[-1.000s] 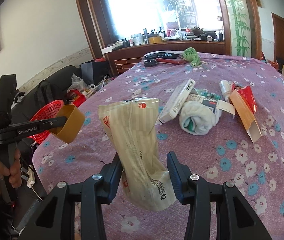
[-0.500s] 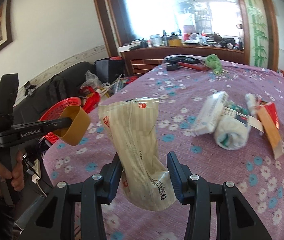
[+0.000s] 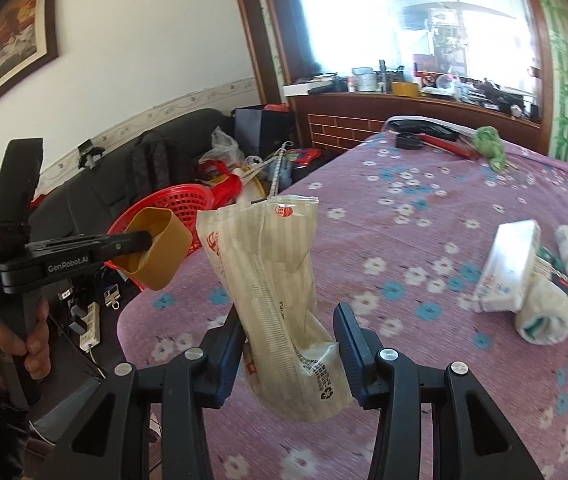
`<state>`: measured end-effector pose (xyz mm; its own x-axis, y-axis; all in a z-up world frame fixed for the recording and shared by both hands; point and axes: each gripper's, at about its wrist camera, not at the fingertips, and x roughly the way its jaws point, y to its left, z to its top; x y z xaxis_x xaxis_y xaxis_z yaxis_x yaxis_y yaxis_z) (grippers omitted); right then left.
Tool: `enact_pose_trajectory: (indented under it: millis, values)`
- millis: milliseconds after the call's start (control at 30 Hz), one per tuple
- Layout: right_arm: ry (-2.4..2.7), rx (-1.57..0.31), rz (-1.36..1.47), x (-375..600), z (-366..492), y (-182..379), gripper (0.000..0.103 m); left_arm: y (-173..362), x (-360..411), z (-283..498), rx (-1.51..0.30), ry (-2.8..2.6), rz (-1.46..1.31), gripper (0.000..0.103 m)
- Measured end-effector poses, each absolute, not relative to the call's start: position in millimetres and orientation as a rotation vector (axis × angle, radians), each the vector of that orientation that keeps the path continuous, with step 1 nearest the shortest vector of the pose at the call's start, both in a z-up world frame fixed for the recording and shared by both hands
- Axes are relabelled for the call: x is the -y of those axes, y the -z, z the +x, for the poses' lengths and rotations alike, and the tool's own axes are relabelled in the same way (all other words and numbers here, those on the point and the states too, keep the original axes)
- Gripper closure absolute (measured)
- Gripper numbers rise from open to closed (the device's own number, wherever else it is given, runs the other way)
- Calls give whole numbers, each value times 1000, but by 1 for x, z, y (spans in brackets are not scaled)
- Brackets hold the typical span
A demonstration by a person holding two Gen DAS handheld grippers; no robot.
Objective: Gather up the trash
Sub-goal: 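Carry the yellow container and white bag over the red wastebasket with both grippers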
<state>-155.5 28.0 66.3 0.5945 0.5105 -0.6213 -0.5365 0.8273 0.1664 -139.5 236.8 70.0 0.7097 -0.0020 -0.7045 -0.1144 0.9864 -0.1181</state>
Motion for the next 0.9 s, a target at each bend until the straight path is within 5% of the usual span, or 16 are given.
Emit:
enact_pose_trajectory:
  millis: [900]
  values:
    - [-766, -693, -135, -127, -137, -80, 56, -70, -326, -156, -775, -240, -174, 96]
